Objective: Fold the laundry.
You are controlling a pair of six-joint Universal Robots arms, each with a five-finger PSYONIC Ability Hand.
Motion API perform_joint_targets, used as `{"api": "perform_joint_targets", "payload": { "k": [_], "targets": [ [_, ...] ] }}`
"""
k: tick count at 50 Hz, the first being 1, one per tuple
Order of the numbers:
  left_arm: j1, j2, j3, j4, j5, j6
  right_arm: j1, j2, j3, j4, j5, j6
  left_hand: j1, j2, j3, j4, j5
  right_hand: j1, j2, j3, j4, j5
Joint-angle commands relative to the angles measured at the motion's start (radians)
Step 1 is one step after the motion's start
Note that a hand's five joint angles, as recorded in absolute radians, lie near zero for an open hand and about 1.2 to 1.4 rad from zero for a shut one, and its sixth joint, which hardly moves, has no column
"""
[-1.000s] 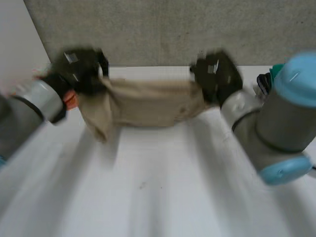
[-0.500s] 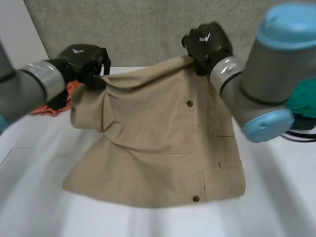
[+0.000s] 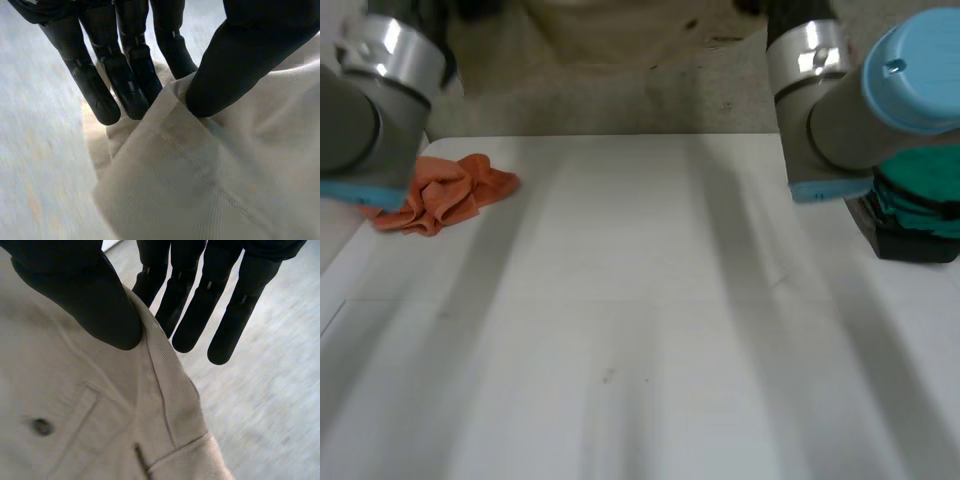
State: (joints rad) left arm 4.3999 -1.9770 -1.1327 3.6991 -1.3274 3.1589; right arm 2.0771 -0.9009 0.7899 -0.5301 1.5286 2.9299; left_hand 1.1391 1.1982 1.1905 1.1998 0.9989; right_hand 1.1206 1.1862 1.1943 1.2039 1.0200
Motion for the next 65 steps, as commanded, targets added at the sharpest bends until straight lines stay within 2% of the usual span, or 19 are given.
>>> {"api": "perform_joint_targets", "payload": {
  "k": [1,9,12,13,14,15,19,24,29,38,47,50,51,52,53,58,65],
  "targets": [
    [-0.013,-0.049,-0.22,-0.082,0.014,0.041,0.009,0.043,0.155,0.159,-0.071,-0.044,0.257,0.198,0.206,0.196,0.223,0.276,0.21,0.202,0.192,0.202],
    [-0.005,-0.086,-0.491,-0.123,0.011,0.128,0.032,0.077,0.419,0.196,-0.104,-0.196,0.257,0.198,0.206,0.196,0.223,0.276,0.21,0.202,0.192,0.202],
    [0.003,-0.031,-0.568,-0.207,0.016,0.138,0.028,0.06,0.492,0.22,-0.102,-0.259,-0.105,-0.164,-0.157,-0.166,-0.139,0.276,0.21,0.202,0.192,0.202],
    [0.004,-0.01,-0.581,-0.231,0.017,0.141,0.026,0.053,0.506,0.225,-0.102,-0.268,-0.255,-0.314,-0.306,-0.315,-0.289,0.276,0.21,0.202,0.192,0.202],
    [0.006,0.036,-0.602,-0.279,0.019,0.142,0.024,0.04,0.523,0.231,-0.105,-0.278,-0.518,-0.577,-0.569,-0.579,-0.552,0.276,0.21,0.202,0.192,0.202],
    [0.006,0.061,-0.607,-0.303,0.022,0.144,0.02,0.016,0.55,0.237,-0.105,-0.287,-0.622,-0.681,-0.674,-0.683,-0.657,0.276,0.21,0.202,0.192,0.202],
    [0.019,0.148,-0.611,-0.405,0.037,0.148,0.012,-0.048,0.615,0.237,-0.107,-0.279,-0.711,-0.77,-0.763,-0.772,-0.746,0.276,0.21,0.202,0.192,0.202],
    [0.056,0.175,-0.59,-0.461,0.057,0.158,0.003,-0.116,0.69,0.228,-0.107,-0.273,-0.5,-0.559,-0.552,-0.561,-0.535,0.276,0.21,0.202,0.192,0.202],
    [0.084,0.109,-0.53,-0.447,0.088,0.173,-0.011,-0.164,0.761,0.199,-0.114,-0.272,-0.327,-0.386,-0.379,-0.388,-0.362,0.276,0.21,0.202,0.192,0.202],
    [0.066,-0.08,-0.409,-0.41,0.134,0.266,-0.015,-0.164,0.798,0.134,-0.125,-0.276,-0.303,-0.362,-0.355,-0.364,-0.338,0.276,0.21,0.202,0.192,0.202],
    [0.047,-0.218,-0.309,-0.384,0.131,0.314,0.0,-0.144,0.798,0.133,-0.12,-0.281,-0.295,-0.354,-0.346,-0.355,-0.329,0.276,0.21,0.202,0.192,0.202],
    [0.036,-0.256,-0.282,-0.37,0.135,0.316,0.004,-0.135,0.796,0.133,-0.114,-0.282,-0.11,-0.169,-0.162,-0.171,-0.145,0.276,0.21,0.202,0.192,0.202],
    [0.033,-0.263,-0.276,-0.37,0.134,0.317,0.004,-0.133,0.796,0.133,-0.113,-0.284,-0.011,-0.07,-0.062,-0.071,-0.045,0.276,0.21,0.202,0.192,0.202],
    [0.027,-0.269,-0.271,-0.37,0.131,0.317,0.004,-0.133,0.796,0.133,-0.11,-0.285,0.223,0.164,0.171,0.162,0.189,0.276,0.21,0.202,0.192,0.202],
    [0.024,-0.269,-0.271,-0.37,0.131,0.317,0.004,-0.132,0.795,0.133,-0.107,-0.287,0.257,0.198,0.205,0.196,0.223,0.276,0.21,0.202,0.192,0.202],
    [0.027,-0.169,-0.331,-0.412,0.105,0.314,-0.008,-0.147,0.787,0.157,-0.082,-0.328,0.257,0.198,0.206,0.196,0.223,0.276,0.21,0.202,0.192,0.202],
    [0.056,0.176,-0.536,-0.592,0.114,0.319,-0.006,-0.213,0.779,0.318,-0.099,-0.489,0.257,0.198,0.206,0.196,0.223,0.276,0.21,0.202,0.192,0.202]
  ]
}}
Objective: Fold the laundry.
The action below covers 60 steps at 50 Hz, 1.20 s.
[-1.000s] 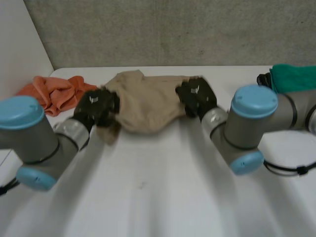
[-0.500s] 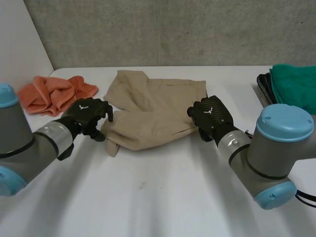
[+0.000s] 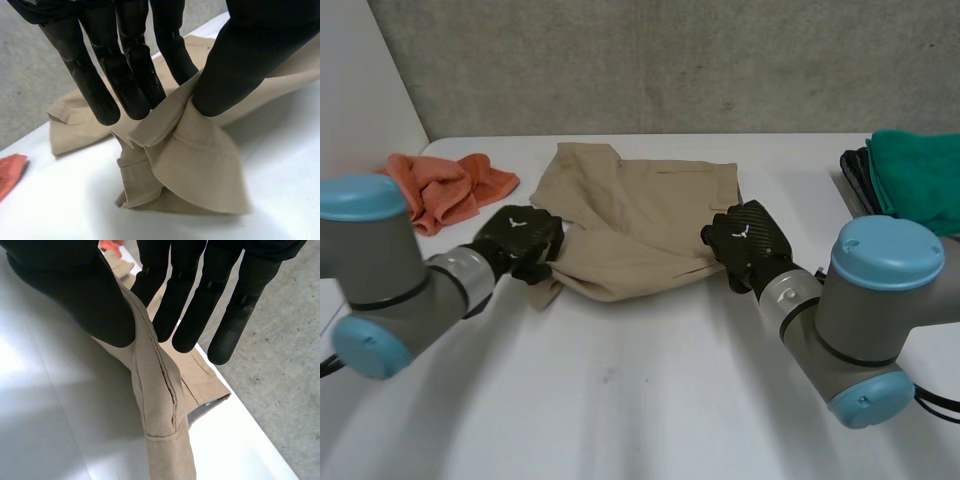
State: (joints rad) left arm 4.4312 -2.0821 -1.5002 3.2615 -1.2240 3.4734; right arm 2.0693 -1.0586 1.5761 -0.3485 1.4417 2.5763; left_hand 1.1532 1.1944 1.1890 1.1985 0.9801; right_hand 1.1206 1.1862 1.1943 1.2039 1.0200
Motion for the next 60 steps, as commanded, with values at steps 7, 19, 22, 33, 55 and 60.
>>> {"api": "perform_joint_targets", "payload": {
  "k": [7,19,22,33,55,60],
  "targets": [
    [0.066,0.433,-0.297,-0.499,0.053,0.174,0.022,-0.152,0.027,0.541,0.011,-0.309,0.243,0.202,0.207,0.198,0.242,0.276,0.21,0.202,0.192,0.202],
    [0.139,0.458,-0.287,-0.803,0.127,0.451,0.022,-0.279,0.124,0.792,-0.047,-0.46,0.243,0.202,0.207,0.198,0.242,0.276,0.21,0.202,0.192,0.202],
    [0.105,0.4,-0.246,-0.696,0.123,0.4,0.022,-0.235,0.091,0.778,-0.037,-0.426,0.243,0.202,0.207,0.198,0.242,0.276,0.21,0.202,0.192,0.202],
    [-0.027,0.25,-0.124,-0.499,0.031,0.096,0.026,-0.115,-0.004,0.611,0.072,-0.182,0.243,0.202,0.207,0.198,0.242,0.276,0.21,0.202,0.192,0.202],
    [-0.107,0.482,-0.429,-0.387,0.001,-0.071,0.058,-0.155,0.05,0.444,0.082,-0.036,-0.567,-0.608,-0.603,-0.612,-0.568,0.276,0.21,0.202,0.192,0.202],
    [-0.112,0.398,-0.442,-0.346,-0.055,-0.033,0.057,-0.165,0.054,0.441,0.083,-0.036,-0.512,-0.553,-0.547,-0.557,-0.513,0.276,0.21,0.202,0.192,0.202]
  ]
}}
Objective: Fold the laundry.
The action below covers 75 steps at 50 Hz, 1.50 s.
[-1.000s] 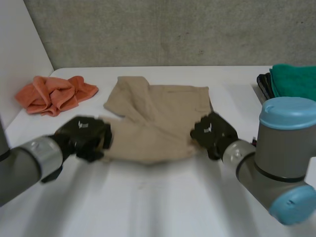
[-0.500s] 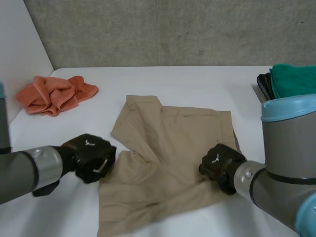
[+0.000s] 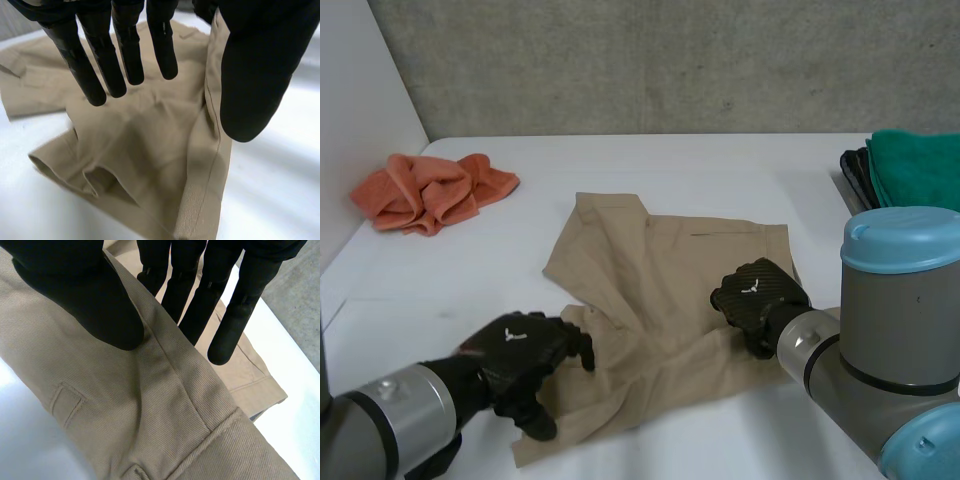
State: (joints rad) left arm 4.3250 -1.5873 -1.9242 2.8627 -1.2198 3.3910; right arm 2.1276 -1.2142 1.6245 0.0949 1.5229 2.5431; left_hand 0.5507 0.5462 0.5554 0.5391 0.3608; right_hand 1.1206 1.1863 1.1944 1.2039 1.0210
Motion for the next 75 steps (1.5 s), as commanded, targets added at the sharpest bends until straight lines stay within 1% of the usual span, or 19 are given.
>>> {"api": "perform_joint_targets", "payload": {
  "k": [1,10,15,22,23,24,27,31,40,46,49,50,51,53,57,63,67,71,75],
  "targets": [
    [-0.005,-0.111,-0.016,0.061,-0.07,0.056,-0.003,-0.011,0.006,-0.004,0.002,-0.003,0.118,0.122,0.113,0.129,0.133,0.276,0.21,0.202,0.192,0.201],
    [-0.025,-0.223,0.004,0.075,-0.129,0.08,-0.017,-0.027,0.011,-0.017,0.01,0.0,0.288,0.292,0.283,0.299,0.303,0.276,0.21,0.202,0.192,0.201],
    [-0.028,-0.209,0.002,0.089,-0.127,0.071,-0.023,-0.021,0.012,-0.03,0.014,0.002,0.824,0.829,0.819,0.836,0.84,0.276,0.21,0.202,0.192,0.201],
    [-0.033,-0.126,-0.004,0.141,-0.115,0.036,-0.031,-0.025,0.011,-0.031,0.011,0.017,0.846,0.85,0.841,0.857,0.861,0.276,0.21,0.202,0.192,0.201],
    [-0.033,-0.117,-0.001,0.141,-0.118,0.036,-0.032,-0.027,0.008,-0.027,0.013,0.02,0.846,0.85,0.841,0.857,0.861,0.121,0.056,0.047,0.038,0.046],
    [-0.031,-0.111,0.002,0.141,-0.119,0.036,-0.032,-0.034,0.006,-0.015,0.014,0.022,0.846,0.85,0.841,0.857,0.861,-0.267,-0.333,-0.341,-0.35,-0.342],
    [-0.018,-0.083,0.016,0.145,-0.118,0.042,-0.058,-0.071,-0.005,0.034,0.01,0.028,0.846,0.85,0.841,0.857,0.861,-0.689,-0.755,-0.763,-0.772,-0.764],
    [0.013,-0.069,0.039,0.141,-0.107,0.057,-0.13,-0.129,-0.021,0.092,-0.024,0.017,0.846,0.85,0.841,0.857,0.861,-0.72,-0.786,-0.794,-0.803,-0.795],
    [0.021,-0.077,0.053,0.121,-0.067,0.068,-0.29,-0.149,0.009,0.318,-0.199,-0.118,0.846,0.85,0.841,0.857,0.861,-0.711,-0.777,-0.785,-0.794,-0.786],
    [0.021,-0.108,0.071,0.121,-0.06,0.068,-0.345,-0.154,0.077,0.284,-0.234,-0.138,0.846,0.85,0.841,0.857,0.861,-0.702,-0.768,-0.776,-0.786,-0.777],
    [0.018,-0.119,0.076,0.113,-0.06,0.064,-0.36,-0.143,0.123,0.224,-0.228,-0.136,0.846,0.85,0.841,0.857,0.861,-0.556,-0.622,-0.63,-0.64,-0.631],
    [0.016,-0.119,0.077,0.109,-0.06,0.064,-0.363,-0.136,0.135,0.21,-0.227,-0.136,0.846,0.85,0.841,0.857,0.861,-0.431,-0.496,-0.504,-0.514,-0.506],
    [0.015,-0.119,0.076,0.104,-0.06,0.064,-0.37,-0.119,0.149,0.18,-0.224,-0.135,0.846,0.85,0.841,0.857,0.861,-0.104,-0.17,-0.178,-0.187,-0.179],
    [0.013,-0.114,0.071,0.087,-0.06,0.064,-0.376,-0.11,0.164,0.161,-0.225,-0.132,0.846,0.85,0.841,0.857,0.861,0.244,0.178,0.17,0.161,0.169],
    [0.015,-0.089,0.06,0.043,-0.055,0.067,-0.382,-0.111,0.196,0.166,-0.23,-0.127,0.846,0.85,0.841,0.857,0.861,0.276,0.21,0.202,0.192,0.201],
    [0.03,-0.033,0.047,-0.025,-0.037,0.071,-0.383,-0.195,0.255,0.233,-0.259,-0.196,0.846,0.85,0.841,0.857,0.861,0.276,0.21,0.202,0.192,0.201],
    [0.03,0.007,0.037,-0.112,-0.011,0.094,-0.382,-0.267,0.278,0.328,-0.256,-0.288,0.846,0.85,0.841,0.857,0.861,0.276,0.21,0.202,0.192,0.201],
    [0.027,0.061,0.024,-0.278,0.022,0.162,-0.385,-0.373,0.304,0.48,-0.262,-0.414,0.846,0.85,0.841,0.857,0.861,0.276,0.21,0.202,0.192,0.201],
    [0.027,0.11,0.001,-0.491,0.052,0.286,-0.399,-0.45,0.316,0.558,-0.294,-0.533,0.846,0.85,0.841,0.857,0.861,0.276,0.21,0.202,0.192,0.201]
  ]
}}
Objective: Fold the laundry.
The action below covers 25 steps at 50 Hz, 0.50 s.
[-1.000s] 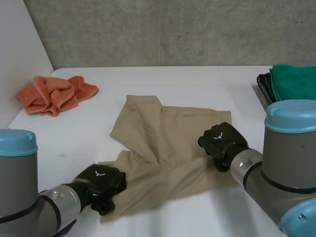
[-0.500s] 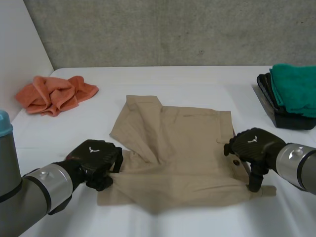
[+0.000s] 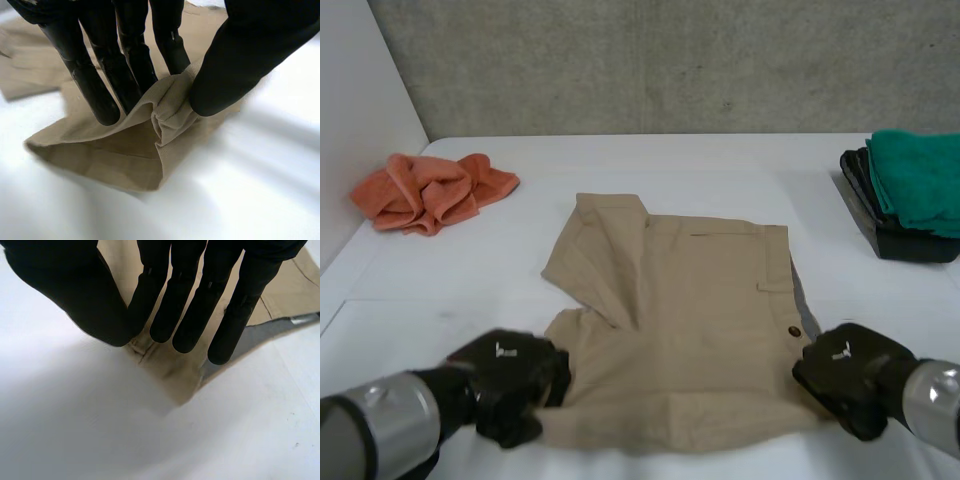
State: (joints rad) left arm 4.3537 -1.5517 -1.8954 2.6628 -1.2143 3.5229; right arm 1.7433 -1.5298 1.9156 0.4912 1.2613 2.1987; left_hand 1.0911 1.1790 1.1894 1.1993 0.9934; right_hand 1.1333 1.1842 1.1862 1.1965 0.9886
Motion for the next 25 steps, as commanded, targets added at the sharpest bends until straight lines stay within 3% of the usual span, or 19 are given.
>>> {"api": "perform_joint_targets", "payload": {
  "k": [1,6,9,16,17,18,19,25],
  "targets": [
    [-0.002,0.079,-0.031,-0.31,0.051,0.169,-0.019,-0.141,0.028,0.167,-0.042,-0.206,0.305,0.217,0.207,0.197,0.228,0.263,0.212,0.21,0.2,0.233],
    [0.009,0.072,-0.028,-0.265,0.056,0.229,-0.056,-0.066,0.011,0.155,-0.102,-0.231,0.305,0.217,0.207,0.197,0.228,0.263,0.212,0.21,0.2,0.233],
    [0.021,0.019,0.005,-0.17,0.05,0.251,-0.033,0.0,-0.03,0.132,-0.114,-0.2,0.305,0.217,0.207,0.197,0.228,0.263,0.212,0.21,0.2,0.233],
    [0.023,-0.178,0.185,0.087,0.013,0.193,0.074,0.197,-0.246,0.004,-0.053,0.12,0.305,0.217,0.207,0.197,0.228,0.263,0.212,0.21,0.2,0.233],
    [0.021,-0.2,0.206,0.101,0.004,0.171,0.087,0.22,-0.289,-0.018,-0.036,0.19,0.305,0.217,0.207,0.197,0.228,0.059,0.008,0.006,-0.004,0.029],
    [0.02,-0.22,0.228,0.107,-0.002,0.151,0.087,0.22,-0.29,-0.019,-0.036,0.191,0.305,0.217,0.207,0.197,0.228,0.057,0.006,0.004,-0.006,0.027],
    [0.011,-0.256,0.269,0.105,-0.02,0.113,0.096,0.224,-0.325,-0.04,-0.017,0.263,0.305,0.217,0.207,0.197,0.228,-0.481,-0.531,-0.533,-0.544,-0.51],
    [0.0,-0.335,0.351,0.057,-0.085,0.039,0.105,0.139,-0.32,-0.059,-0.005,0.342,0.305,0.217,0.207,0.197,0.228,-0.706,-0.757,-0.759,-0.769,-0.736]
  ]
}}
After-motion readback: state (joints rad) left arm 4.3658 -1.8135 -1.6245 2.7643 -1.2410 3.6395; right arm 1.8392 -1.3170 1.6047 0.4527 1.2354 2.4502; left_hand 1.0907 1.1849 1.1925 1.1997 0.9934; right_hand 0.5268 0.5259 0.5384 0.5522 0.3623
